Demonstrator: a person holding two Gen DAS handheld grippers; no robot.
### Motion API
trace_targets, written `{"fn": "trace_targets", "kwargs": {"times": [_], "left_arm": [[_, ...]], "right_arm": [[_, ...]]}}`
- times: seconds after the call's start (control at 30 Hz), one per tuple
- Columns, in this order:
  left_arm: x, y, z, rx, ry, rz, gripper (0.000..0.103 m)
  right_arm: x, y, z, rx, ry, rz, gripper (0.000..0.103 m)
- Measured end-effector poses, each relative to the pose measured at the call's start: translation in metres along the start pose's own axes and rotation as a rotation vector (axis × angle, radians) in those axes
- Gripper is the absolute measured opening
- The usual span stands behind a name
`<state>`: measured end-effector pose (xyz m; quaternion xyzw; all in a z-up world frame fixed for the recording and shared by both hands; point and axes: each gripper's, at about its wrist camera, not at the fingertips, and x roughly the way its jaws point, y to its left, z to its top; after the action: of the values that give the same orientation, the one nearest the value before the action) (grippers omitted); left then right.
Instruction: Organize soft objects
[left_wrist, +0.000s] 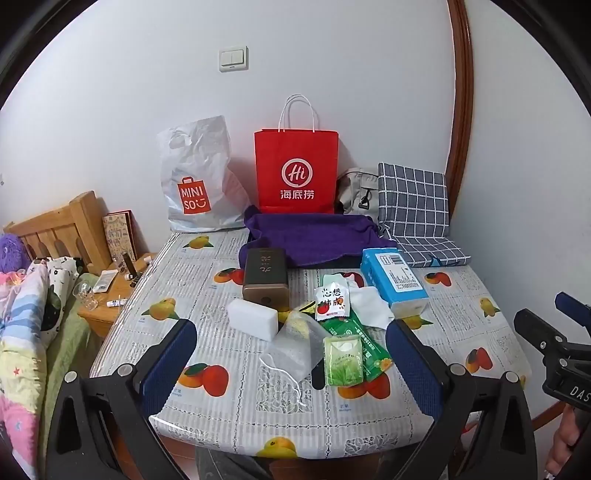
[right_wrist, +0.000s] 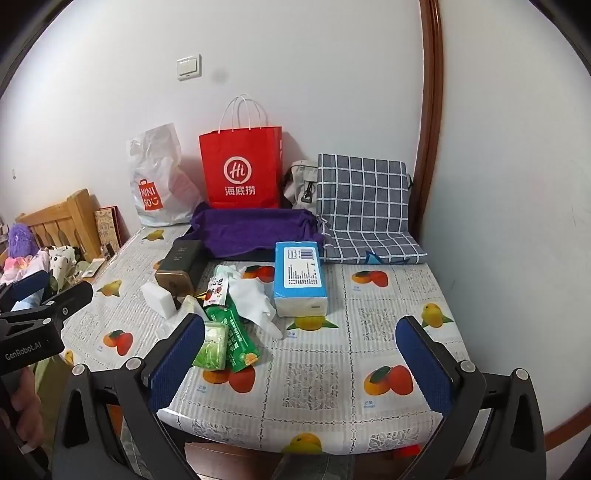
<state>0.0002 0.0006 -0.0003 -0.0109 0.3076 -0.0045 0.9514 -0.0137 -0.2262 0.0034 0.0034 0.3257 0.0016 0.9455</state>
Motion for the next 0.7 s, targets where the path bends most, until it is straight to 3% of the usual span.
{"fn": "trace_targets", "kwargs": {"times": [0.7], "left_arm": [[-0.0084, 0.0001, 0.0019, 0.027, -0.009, 0.008, 0.103]], "right_arm": [[-0.0095, 0.0067, 0.0013, -0.010, -0.014, 0.009, 0.102]]}}
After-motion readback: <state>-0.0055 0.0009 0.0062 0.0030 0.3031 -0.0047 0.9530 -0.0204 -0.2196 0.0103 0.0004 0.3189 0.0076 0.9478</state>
